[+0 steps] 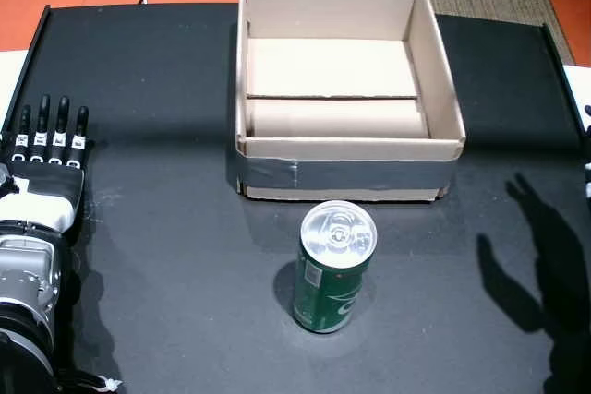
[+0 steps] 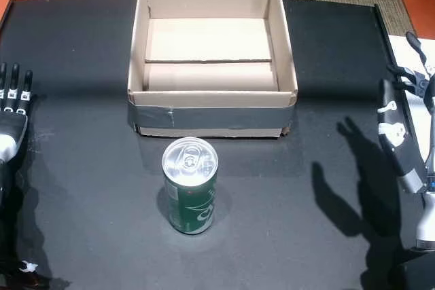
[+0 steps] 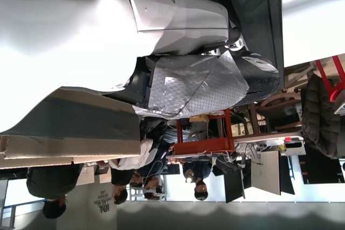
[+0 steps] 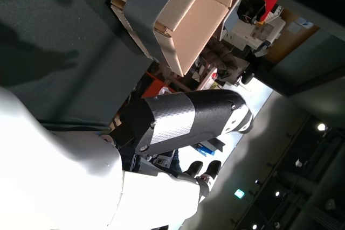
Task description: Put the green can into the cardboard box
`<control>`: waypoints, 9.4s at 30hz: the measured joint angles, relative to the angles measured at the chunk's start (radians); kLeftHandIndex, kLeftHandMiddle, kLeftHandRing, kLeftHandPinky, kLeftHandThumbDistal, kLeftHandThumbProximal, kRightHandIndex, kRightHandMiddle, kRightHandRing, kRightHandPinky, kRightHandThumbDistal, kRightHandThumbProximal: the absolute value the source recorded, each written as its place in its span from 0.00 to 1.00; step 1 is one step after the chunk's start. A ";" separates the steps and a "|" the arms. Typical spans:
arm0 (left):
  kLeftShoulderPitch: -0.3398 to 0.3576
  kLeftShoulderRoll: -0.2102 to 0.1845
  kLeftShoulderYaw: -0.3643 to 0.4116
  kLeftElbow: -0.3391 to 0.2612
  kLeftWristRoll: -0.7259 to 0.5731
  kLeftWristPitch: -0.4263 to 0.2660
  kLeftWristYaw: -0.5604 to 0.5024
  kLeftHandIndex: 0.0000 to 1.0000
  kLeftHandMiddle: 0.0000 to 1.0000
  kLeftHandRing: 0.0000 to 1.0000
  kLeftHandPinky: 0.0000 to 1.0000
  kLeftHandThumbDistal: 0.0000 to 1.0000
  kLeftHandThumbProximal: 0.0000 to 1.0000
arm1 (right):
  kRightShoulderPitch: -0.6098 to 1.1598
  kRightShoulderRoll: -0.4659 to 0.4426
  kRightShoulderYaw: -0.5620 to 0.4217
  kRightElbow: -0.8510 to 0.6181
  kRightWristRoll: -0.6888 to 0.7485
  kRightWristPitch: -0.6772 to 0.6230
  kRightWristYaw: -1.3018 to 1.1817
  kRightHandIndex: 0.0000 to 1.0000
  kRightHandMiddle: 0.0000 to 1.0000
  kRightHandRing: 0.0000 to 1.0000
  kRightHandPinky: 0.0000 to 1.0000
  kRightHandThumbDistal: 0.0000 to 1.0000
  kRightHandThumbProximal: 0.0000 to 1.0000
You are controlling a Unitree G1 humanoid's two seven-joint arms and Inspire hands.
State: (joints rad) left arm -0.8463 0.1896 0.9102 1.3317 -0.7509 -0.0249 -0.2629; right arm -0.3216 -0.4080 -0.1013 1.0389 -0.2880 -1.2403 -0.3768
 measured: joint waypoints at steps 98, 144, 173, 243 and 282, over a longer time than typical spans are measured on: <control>-0.002 -0.002 0.003 0.000 -0.001 0.002 0.000 0.66 0.67 0.76 0.89 0.00 1.00 | -0.329 0.128 0.171 0.176 0.235 0.472 1.326 0.90 0.91 0.95 0.98 1.00 0.52; -0.001 -0.009 0.006 0.000 -0.012 -0.002 -0.011 0.68 0.70 0.79 0.92 0.00 0.99 | -0.377 0.314 0.113 0.253 0.201 0.416 1.029 0.10 0.17 0.24 0.16 0.00 0.82; -0.001 -0.014 0.004 0.000 -0.013 0.001 -0.021 0.70 0.70 0.81 0.92 0.00 1.00 | -0.679 0.170 0.090 0.061 -0.235 -0.033 0.168 0.00 0.00 0.00 0.06 0.38 0.80; -0.012 -0.037 0.008 0.000 -0.014 -0.011 0.000 0.54 0.57 0.70 0.85 0.00 1.00 | -1.017 0.243 0.526 0.351 -0.410 0.945 0.466 0.03 0.07 0.11 0.21 0.08 0.47; -0.011 -0.036 0.008 0.000 -0.014 -0.010 -0.005 0.56 0.59 0.71 0.85 0.00 1.00 | -1.014 0.243 0.496 0.350 -0.357 0.925 0.558 0.74 0.74 0.78 0.82 0.87 0.72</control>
State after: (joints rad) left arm -0.8572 0.1539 0.9180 1.3314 -0.7649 -0.0354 -0.2675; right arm -1.3360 -0.1652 0.3950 1.3891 -0.6455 -0.3150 0.1816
